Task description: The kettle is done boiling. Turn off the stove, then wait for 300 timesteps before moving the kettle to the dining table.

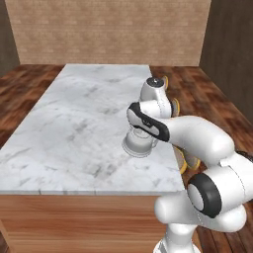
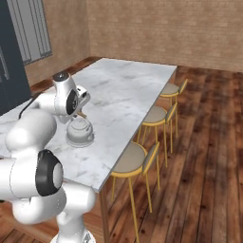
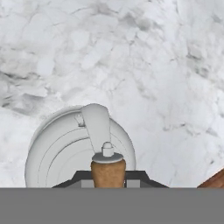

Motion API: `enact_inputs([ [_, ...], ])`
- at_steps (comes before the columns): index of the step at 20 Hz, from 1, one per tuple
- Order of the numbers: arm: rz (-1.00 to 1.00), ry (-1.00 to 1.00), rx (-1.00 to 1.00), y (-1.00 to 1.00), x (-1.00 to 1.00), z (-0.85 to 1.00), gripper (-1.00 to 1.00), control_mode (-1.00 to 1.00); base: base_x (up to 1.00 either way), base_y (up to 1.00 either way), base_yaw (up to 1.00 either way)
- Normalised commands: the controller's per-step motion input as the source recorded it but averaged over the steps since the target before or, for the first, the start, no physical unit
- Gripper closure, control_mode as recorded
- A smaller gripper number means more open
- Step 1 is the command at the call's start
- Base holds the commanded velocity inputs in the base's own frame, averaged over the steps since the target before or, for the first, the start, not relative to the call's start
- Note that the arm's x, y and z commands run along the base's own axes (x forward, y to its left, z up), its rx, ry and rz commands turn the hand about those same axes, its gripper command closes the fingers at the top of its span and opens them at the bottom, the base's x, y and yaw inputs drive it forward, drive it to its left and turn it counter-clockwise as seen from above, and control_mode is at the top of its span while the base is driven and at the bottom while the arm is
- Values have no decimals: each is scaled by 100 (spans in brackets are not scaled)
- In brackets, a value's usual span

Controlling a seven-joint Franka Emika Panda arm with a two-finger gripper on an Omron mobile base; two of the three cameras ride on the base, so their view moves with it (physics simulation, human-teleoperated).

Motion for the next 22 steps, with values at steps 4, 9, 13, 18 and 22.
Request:
enact_inputs([
  [4,0,7,0,-7,41,-22,100,-100,0,0,0],
  [9,0,9,0,-2,41,-25,100,-100,0,0,0],
  [13,0,12,-1,0,38,-22,100,-100,0,0,0],
  [18,-1,13,-1,0,38,-21,100,-100,0,0,0],
  [22,-1,12,-1,0,37,-23,100,-100,0,0,0],
])
